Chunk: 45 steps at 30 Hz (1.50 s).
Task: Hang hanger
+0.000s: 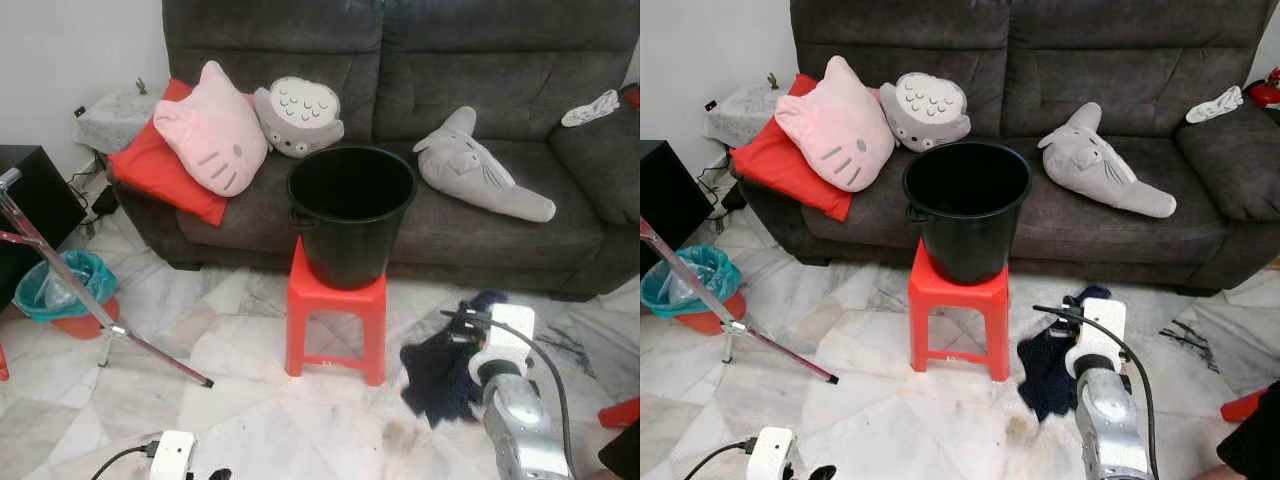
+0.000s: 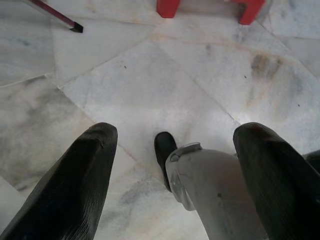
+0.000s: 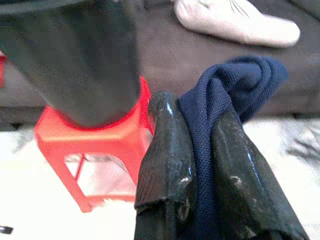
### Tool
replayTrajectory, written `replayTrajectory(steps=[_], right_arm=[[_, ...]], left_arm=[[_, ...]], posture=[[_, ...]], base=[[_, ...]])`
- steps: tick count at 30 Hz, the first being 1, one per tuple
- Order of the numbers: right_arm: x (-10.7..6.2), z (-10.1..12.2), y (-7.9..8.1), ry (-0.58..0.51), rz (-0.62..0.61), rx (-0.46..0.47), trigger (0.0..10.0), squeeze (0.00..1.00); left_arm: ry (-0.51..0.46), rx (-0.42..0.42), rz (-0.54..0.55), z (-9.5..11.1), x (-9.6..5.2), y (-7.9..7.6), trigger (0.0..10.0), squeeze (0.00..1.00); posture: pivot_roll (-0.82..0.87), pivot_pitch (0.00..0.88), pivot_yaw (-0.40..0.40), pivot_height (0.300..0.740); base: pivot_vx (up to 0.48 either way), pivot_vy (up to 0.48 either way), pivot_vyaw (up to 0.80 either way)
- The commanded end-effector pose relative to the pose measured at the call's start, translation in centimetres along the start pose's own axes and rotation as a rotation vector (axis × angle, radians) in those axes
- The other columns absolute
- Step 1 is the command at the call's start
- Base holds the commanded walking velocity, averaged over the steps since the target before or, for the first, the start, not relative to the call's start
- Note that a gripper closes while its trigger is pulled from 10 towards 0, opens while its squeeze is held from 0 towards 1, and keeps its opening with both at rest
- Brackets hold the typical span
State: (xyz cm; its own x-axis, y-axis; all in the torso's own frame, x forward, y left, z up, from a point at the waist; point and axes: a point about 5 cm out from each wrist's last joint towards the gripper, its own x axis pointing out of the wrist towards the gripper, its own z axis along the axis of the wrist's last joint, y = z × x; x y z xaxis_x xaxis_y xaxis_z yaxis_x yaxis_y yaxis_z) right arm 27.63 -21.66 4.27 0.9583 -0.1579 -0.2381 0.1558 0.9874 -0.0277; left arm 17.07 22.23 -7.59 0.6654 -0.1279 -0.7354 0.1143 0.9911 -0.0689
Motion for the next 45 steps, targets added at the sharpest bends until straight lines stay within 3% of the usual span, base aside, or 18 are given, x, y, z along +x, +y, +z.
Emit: replayTrajectory(steps=[1,8,17,24,25,26,28,32,33,35,36,37,40,45], right_arm=[[0.6,1.9,0.0,-0.086,-0.005,0.006,10.0,0.0],[1.0,3.8,0.2,-0.178,0.049,0.027,10.0,0.0],[0.9,7.0,2.1,-0.259,0.35,-0.012,10.0,0.0],[-0.3,8.3,4.4,-0.256,0.692,-0.097,10.0,0.0],[-1.2,8.4,5.1,-0.233,0.838,-0.115,10.0,0.0],[-1.2,8.4,5.1,-0.233,0.838,-0.115,10.0,0.0],[-2.3,8.6,5.7,-0.222,0.979,-0.145,10.0,0.0],[-2.9,8.9,5.8,-0.208,1.068,-0.136,10.0,0.0],[-3.4,9.0,5.8,-0.195,1.127,-0.151,10.0,0.0],[-4.0,8.9,5.9,-0.18,1.192,-0.17,10.0,0.0],[-4.7,8.7,6.0,-0.156,1.266,-0.177,10.0,0.0],[-5.0,8.7,6.0,-0.148,1.289,-0.181,10.0,0.0],[-5.5,8.7,6.1,-0.125,1.352,-0.186,10.0,0.0],[-6.6,9.8,6.6,-0.153,1.43,-0.162,10.0,0.0]], left_arm=[[0.004,-0.011,0.022,-0.3,-0.3,0.5,10.0,0.0],[0.016,0.024,-0.009,-0.1,-0.2,0.4,10.0,0.0],[0.013,0.04,-0.058,0.4,0.1,0.0,10.0,0.0],[0.0,0.022,-0.096,0.6,0.3,-0.5,10.0,0.0],[-0.008,0.008,-0.113,0.7,0.3,-0.7,10.0,0.0],[-0.008,0.008,-0.113,0.7,0.3,-0.7,10.0,0.0],[-0.003,0.029,-0.159,0.8,0.3,-1.0,10.0,0.0],[0.014,0.068,-0.212,0.7,0.4,-1.4,10.0,0.0],[0.022,0.097,-0.276,0.8,0.4,-1.8,10.0,0.0],[-0.013,0.169,-0.358,3.4,1.1,-2.4,10.0,0.0],[-0.107,0.24,-0.504,9.1,2.0,-3.6,10.0,0.0],[-0.134,0.258,-0.566,10.6,2.0,-4.1,10.0,0.0],[-0.15,0.324,-0.675,11.8,1.7,-4.9,10.0,0.0],[-0.149,0.289,-0.716,12.0,1.6,-4.9,10.0,0.0]], posture=[[0.0,0.021,0.053,0.74],[-0.01,0.025,0.07,0.74],[-0.02,0.012,0.081,0.74],[-0.02,0.014,0.06,0.74],[-0.02,0.014,0.057,0.74],[-0.02,0.014,0.057,0.74],[-0.02,0.014,0.054,0.74],[-0.03,0.015,0.056,0.74],[-0.03,0.017,0.056,0.74],[-0.03,0.018,0.056,0.74],[-0.03,0.019,0.054,0.74],[-0.03,0.019,0.054,0.74],[-0.03,0.019,0.054,0.74],[-0.03,0.022,0.054,0.74]], base=[[0.0,0.0,0.0],[0.0,0.0,0.0],[0.0,0.0,0.0],[0.0,0.0,0.0],[0.0,0.0,0.0],[0.0,0.0,0.0],[0.0,0.0,0.0],[0.0,0.0,0.0],[0.0,0.0,0.0],[0.0,0.0,0.0],[0.0,0.0,0.0],[0.0,0.0,0.0],[0.0,0.0,0.0],[0.0,0.0,0.0]])
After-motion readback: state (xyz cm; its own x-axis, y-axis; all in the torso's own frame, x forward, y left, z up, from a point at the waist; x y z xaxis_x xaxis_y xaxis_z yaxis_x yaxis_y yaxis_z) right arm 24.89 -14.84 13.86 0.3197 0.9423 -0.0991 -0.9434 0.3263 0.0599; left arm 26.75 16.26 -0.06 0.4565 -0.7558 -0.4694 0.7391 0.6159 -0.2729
